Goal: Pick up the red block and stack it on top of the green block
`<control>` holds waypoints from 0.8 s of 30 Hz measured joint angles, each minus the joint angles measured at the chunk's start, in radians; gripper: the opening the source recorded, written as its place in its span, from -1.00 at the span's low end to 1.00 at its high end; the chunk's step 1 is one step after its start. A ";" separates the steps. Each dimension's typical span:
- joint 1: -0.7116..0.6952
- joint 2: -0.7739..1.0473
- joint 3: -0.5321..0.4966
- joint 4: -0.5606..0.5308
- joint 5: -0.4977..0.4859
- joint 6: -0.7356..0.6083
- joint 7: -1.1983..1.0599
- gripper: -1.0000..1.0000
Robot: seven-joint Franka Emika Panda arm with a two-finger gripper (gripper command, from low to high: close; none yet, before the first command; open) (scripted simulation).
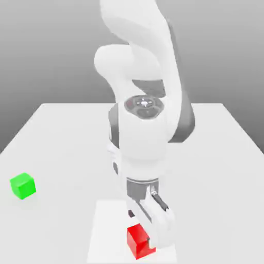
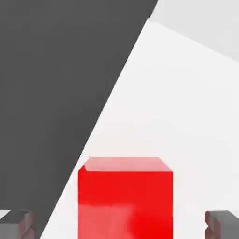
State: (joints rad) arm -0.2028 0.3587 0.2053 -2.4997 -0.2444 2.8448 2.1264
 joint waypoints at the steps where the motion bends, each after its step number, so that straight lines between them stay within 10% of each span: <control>1: 0.000 0.000 0.000 0.000 0.000 0.000 0.000 -1.00; 12: -0.044 -0.151 0.064 -0.027 0.108 -0.118 -0.080 -1.00; 24: -0.505 -0.339 -0.227 -0.148 0.190 -0.186 -0.327 -1.00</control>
State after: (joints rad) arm -0.7083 0.0196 -0.0221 -2.6477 -0.0540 2.6592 1.7995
